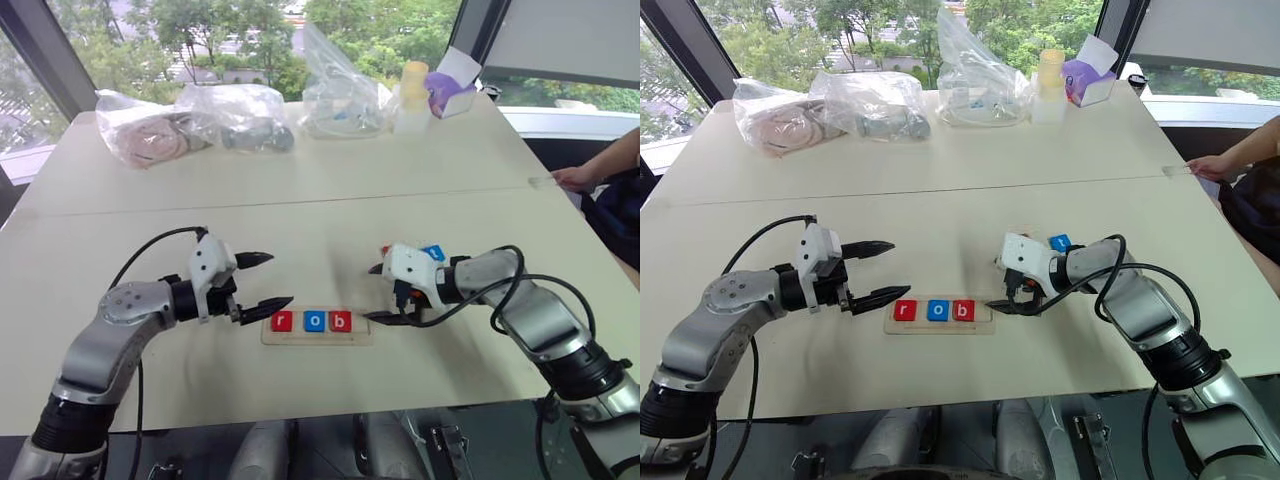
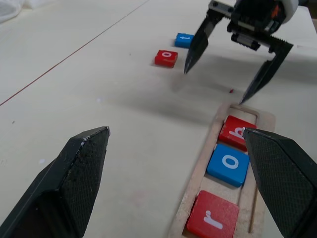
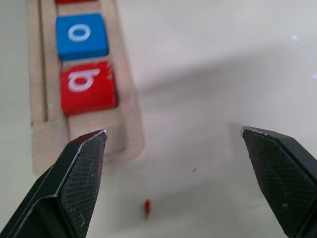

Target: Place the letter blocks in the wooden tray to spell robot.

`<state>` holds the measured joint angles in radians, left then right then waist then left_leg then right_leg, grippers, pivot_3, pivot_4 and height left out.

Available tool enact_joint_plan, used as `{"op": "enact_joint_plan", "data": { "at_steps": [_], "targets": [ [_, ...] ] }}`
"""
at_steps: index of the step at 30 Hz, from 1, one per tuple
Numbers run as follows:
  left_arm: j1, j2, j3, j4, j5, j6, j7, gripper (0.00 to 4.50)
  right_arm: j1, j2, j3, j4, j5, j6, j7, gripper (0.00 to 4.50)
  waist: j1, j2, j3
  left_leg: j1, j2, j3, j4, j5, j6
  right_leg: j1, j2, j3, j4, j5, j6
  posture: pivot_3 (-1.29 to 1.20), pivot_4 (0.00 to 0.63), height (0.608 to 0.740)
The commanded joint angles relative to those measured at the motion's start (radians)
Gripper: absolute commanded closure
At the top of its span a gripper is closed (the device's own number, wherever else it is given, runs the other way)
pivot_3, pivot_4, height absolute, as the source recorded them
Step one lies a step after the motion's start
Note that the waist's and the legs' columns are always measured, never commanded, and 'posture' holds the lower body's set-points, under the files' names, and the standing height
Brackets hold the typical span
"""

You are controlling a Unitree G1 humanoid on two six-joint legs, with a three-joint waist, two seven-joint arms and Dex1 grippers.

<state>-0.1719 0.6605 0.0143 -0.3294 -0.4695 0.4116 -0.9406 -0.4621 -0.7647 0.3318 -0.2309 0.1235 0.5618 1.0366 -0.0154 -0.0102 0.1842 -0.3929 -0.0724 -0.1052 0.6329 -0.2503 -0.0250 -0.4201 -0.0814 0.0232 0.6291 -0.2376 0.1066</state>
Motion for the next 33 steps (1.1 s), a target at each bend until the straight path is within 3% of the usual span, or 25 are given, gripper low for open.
{"op": "enact_joint_plan", "data": {
  "at_steps": [1,33],
  "targets": [
    [-0.013,0.002,0.008,-0.016,-0.007,-0.008,-0.003,0.0,-0.002,0.003,-0.013,-0.018,-0.01,-0.022,-0.007,0.02,0.002,0.0,0.0,0.0,0.0,0.0,0.0,0.0,0.0,0.0,0.0,0.0,0.0,0.0,0.0,0.0,0.15,0.74],
    [0.023,0.028,0.037,-0.059,-0.019,0.014,0.006,0.0,-0.033,0.173,0.08,0.011,-0.088,-0.062,-0.057,0.02,0.003,0.0,0.0,0.0,0.0,0.0,0.0,0.0,0.0,0.0,0.001,0.0,0.0,0.0,0.0,0.0,0.15,0.74]
  ]
}}
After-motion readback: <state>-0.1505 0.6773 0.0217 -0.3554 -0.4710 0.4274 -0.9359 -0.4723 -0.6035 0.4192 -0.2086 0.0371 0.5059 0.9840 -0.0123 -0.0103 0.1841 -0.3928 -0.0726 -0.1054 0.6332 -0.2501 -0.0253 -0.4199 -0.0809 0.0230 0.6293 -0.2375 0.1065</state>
